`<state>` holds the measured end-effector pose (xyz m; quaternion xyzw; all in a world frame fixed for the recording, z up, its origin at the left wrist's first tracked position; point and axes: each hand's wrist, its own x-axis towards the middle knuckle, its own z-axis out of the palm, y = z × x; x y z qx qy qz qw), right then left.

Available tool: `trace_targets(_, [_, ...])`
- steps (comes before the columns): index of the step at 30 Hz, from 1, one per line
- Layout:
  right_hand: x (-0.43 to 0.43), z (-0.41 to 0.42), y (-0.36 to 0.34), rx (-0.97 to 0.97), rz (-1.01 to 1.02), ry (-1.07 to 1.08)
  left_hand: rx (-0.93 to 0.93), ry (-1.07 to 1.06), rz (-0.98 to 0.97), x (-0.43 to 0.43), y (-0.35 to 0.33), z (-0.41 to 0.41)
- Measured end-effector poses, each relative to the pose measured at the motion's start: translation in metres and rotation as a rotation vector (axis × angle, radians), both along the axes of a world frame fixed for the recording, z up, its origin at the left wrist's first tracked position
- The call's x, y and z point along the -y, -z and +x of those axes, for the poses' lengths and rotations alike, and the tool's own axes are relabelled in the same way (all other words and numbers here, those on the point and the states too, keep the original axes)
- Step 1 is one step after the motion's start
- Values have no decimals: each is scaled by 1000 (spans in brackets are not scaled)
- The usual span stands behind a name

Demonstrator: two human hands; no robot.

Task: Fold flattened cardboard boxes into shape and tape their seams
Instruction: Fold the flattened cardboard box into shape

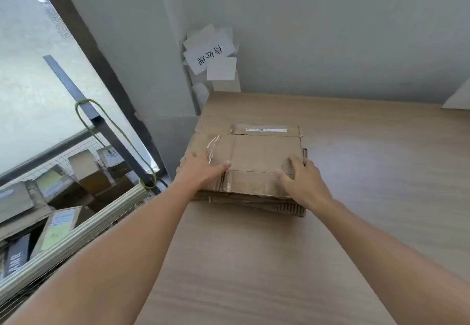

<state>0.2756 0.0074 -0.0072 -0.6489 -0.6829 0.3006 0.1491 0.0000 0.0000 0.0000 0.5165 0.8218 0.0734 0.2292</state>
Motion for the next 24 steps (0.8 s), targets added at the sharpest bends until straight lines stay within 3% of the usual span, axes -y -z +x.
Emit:
trace_targets(7, [12,-2,-3,-166,105,75,15,-66,28,8,-17,7])
trace_targets(13, [49,9,-43,-403,137,153,201,-141,107,48,-42,14])
trace_targets(18, [117,28,-77,-517,248,280,376,-177,206,110,-61,21])
trace_targets(24, [248,57,-98,-538,226,317,471,-144,228,224,-83,39])
